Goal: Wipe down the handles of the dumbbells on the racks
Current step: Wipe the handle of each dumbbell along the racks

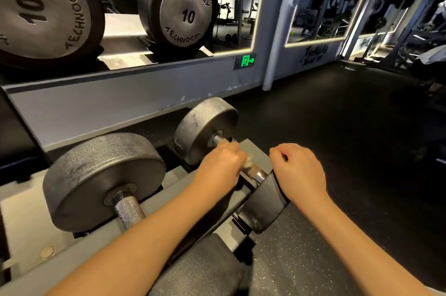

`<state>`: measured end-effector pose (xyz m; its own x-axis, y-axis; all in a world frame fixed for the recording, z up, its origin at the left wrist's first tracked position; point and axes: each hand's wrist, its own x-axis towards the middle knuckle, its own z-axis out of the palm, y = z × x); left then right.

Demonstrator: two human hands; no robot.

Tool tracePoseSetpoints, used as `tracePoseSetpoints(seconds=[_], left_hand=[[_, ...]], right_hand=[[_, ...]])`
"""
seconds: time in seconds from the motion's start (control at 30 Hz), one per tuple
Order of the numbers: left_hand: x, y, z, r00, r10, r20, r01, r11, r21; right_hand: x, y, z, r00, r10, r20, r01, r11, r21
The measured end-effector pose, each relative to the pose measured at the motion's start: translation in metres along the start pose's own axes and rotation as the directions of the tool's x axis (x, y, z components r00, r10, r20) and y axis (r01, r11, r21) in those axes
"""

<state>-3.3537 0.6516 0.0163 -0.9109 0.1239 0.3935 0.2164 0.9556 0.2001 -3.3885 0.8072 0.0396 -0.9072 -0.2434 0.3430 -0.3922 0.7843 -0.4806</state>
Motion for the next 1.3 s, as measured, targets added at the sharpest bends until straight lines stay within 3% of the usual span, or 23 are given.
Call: tracePoseSetpoints(seconds=[0.1, 0.17, 0.33, 0.5, 0.77, 0.9, 0.97, 1.13, 1.3], left_hand=[[-0.006, 0.001, 0.005, 0.993, 0.110, 0.033, -0.110, 0.994, -0.004], [-0.006, 0.001, 0.004, 0.994, 0.104, 0.021, -0.105, 0.994, 0.027], [0.005, 0.001, -0.002, 0.987, -0.132, -0.087, 0.142, 0.981, 0.129], [0.008, -0.008, -0.006, 0.962, -0.231, -0.147, 0.248, 0.963, 0.109], [0.001, 0.005, 0.003, 1.000, -0.012, -0.022, 0.013, 0.999, 0.040], [0.000, 0.016, 0.002, 0.987, 0.143, 0.070, -0.146, 0.988, 0.042], [0.000, 0.016, 0.002, 0.984, 0.150, 0.092, -0.155, 0.987, 0.053], [0.006, 0.013, -0.001, 0.999, 0.007, 0.037, -0.012, 0.991, 0.131], [0.009, 0.005, -0.010, 0.990, -0.121, -0.074, 0.128, 0.987, 0.094]], right_hand=[[-0.001, -0.002, -0.001, 1.000, 0.012, 0.007, -0.012, 1.000, 0.002], [0.000, -0.002, -0.001, 1.000, 0.013, 0.011, -0.013, 1.000, 0.002], [-0.001, -0.003, -0.002, 1.000, 0.016, 0.016, -0.017, 1.000, 0.007], [0.000, 0.000, 0.001, 1.000, 0.012, -0.029, -0.012, 1.000, 0.005], [0.000, -0.001, 0.002, 1.000, 0.015, -0.019, -0.015, 1.000, -0.004], [0.000, -0.001, 0.002, 1.000, 0.023, -0.011, -0.023, 1.000, 0.005], [0.000, -0.001, 0.002, 1.000, 0.022, -0.008, -0.022, 1.000, 0.012], [0.001, 0.000, 0.001, 1.000, 0.004, -0.022, -0.004, 1.000, 0.017], [0.001, 0.002, 0.001, 1.000, 0.004, 0.007, -0.004, 1.000, -0.005]])
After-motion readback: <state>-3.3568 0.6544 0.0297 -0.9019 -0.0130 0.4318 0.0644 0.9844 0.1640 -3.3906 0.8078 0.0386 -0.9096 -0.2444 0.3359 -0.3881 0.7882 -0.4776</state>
